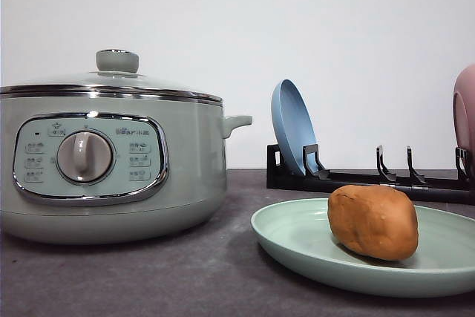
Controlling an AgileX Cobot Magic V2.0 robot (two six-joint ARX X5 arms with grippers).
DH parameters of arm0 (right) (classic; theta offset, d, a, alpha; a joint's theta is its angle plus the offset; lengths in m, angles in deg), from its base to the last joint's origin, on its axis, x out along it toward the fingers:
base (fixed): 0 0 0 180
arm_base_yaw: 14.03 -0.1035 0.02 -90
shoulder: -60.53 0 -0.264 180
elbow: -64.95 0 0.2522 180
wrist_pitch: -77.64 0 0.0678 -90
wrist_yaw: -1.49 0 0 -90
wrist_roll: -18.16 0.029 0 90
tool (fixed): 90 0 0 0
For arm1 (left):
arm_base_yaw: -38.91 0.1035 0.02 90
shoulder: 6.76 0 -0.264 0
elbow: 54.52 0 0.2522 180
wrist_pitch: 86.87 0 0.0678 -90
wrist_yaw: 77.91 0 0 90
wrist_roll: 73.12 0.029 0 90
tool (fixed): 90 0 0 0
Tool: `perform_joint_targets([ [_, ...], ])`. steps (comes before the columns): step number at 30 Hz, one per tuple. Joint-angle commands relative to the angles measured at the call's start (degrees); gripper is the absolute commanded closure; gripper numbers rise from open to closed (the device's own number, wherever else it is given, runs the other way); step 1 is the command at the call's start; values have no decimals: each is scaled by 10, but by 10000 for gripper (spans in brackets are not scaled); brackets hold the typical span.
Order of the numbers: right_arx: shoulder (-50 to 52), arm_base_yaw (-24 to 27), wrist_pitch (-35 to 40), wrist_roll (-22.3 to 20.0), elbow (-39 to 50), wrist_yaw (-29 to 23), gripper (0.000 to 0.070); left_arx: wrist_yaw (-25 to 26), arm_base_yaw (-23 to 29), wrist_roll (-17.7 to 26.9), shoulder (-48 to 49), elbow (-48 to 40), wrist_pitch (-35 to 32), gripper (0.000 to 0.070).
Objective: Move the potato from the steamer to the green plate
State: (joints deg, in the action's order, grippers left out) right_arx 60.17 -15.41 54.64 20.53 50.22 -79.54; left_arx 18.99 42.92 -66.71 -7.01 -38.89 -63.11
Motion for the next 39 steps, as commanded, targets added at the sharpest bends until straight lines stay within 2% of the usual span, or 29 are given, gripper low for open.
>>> perform_joint_targets([
  [1, 2, 1, 2, 6, 3, 0, 700, 0, 1, 0, 1, -12, 5, 697],
  [39, 2, 1, 2, 6, 3, 0, 700, 0, 1, 0, 1, -12, 5, 697],
])
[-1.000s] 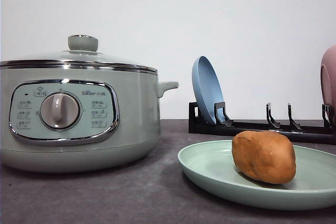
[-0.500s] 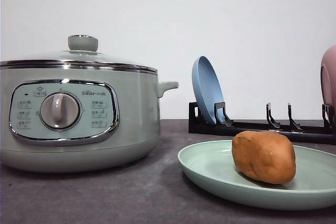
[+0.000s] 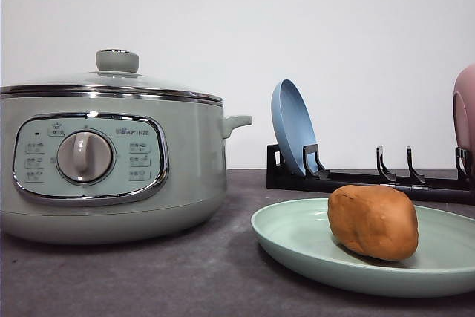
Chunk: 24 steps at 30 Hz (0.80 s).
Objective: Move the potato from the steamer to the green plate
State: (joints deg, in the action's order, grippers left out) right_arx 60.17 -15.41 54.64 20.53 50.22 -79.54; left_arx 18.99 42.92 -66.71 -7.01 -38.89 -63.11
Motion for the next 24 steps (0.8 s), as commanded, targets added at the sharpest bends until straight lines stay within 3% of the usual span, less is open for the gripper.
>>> perform_joint_targets([
  [1, 2, 1, 2, 6, 3, 0, 700, -1, 1, 0, 1, -12, 5, 697],
  [24, 2, 1, 2, 6, 3, 0, 700, -1, 1, 0, 1, -12, 5, 697],
])
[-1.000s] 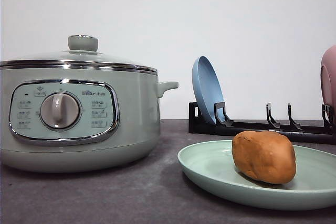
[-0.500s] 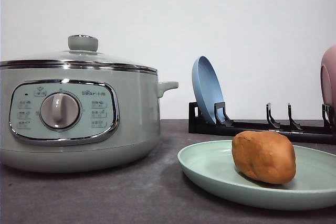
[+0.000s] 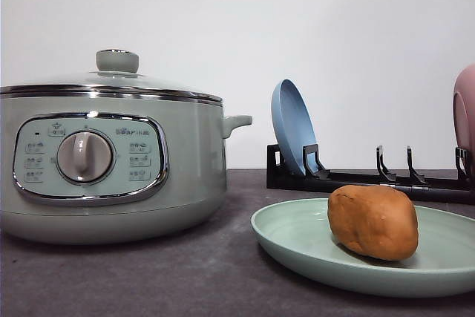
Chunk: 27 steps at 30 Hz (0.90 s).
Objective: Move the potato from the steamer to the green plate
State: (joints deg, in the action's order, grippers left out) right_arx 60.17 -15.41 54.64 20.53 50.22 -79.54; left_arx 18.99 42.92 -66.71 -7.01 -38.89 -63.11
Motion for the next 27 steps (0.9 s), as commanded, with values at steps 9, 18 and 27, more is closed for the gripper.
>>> perform_joint_targets([
  [9, 2, 1, 2, 6, 3, 0, 700, -1, 1, 0, 1, -12, 5, 697],
  [18, 2, 1, 2, 6, 3, 0, 700, -1, 1, 0, 1, -12, 5, 697],
  [27, 2, 1, 2, 6, 3, 0, 700, 0, 1, 0, 1, -12, 5, 697],
])
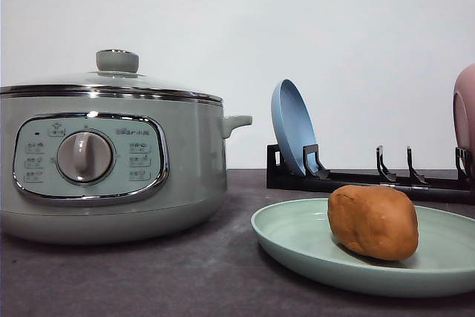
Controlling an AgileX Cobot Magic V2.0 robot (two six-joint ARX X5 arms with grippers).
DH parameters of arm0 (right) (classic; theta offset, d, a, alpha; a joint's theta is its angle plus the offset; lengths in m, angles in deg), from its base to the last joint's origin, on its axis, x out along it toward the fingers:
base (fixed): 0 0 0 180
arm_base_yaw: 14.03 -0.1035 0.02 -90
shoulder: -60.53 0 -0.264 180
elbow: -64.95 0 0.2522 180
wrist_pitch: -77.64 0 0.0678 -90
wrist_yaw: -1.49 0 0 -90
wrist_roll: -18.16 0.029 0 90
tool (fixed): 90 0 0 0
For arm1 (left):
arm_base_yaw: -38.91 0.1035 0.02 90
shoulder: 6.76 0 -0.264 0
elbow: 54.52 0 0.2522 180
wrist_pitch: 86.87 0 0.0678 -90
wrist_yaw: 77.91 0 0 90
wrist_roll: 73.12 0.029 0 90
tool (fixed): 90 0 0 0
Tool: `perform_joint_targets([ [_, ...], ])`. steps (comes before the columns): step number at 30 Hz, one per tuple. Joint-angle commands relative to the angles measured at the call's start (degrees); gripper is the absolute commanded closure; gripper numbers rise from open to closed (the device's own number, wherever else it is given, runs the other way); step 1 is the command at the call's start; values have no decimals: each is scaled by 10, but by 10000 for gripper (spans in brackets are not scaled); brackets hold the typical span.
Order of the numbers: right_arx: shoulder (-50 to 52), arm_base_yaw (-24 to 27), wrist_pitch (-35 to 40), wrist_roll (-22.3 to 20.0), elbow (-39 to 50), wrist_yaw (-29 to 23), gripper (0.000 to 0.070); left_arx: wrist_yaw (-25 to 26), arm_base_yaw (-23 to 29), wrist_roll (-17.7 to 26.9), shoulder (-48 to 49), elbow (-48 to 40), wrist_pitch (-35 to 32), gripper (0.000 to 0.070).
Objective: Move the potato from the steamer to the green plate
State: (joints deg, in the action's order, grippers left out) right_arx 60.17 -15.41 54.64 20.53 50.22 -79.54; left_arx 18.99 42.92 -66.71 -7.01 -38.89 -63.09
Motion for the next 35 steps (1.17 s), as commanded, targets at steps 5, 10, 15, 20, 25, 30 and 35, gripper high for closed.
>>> perform_joint_targets([
  [5, 2, 1, 2, 6, 3, 0, 700, 0, 1, 0, 1, -12, 5, 697],
  [10, 2, 1, 2, 6, 3, 0, 700, -1, 1, 0, 1, -12, 5, 697],
  [15, 2, 1, 2, 6, 3, 0, 700, 0, 1, 0, 1, -12, 5, 697],
  [20, 2, 1, 2, 6, 3, 0, 700, -1, 1, 0, 1, -12, 5, 697],
  [25, 2, 1, 2, 6, 3, 0, 700, 0, 1, 0, 1, -12, 5, 697],
  [30, 2, 1, 2, 6, 3, 0, 700, -1, 1, 0, 1, -12, 5, 697],
  [35, 2, 1, 2, 6, 3, 0, 700, -1, 1, 0, 1, -12, 5, 697],
])
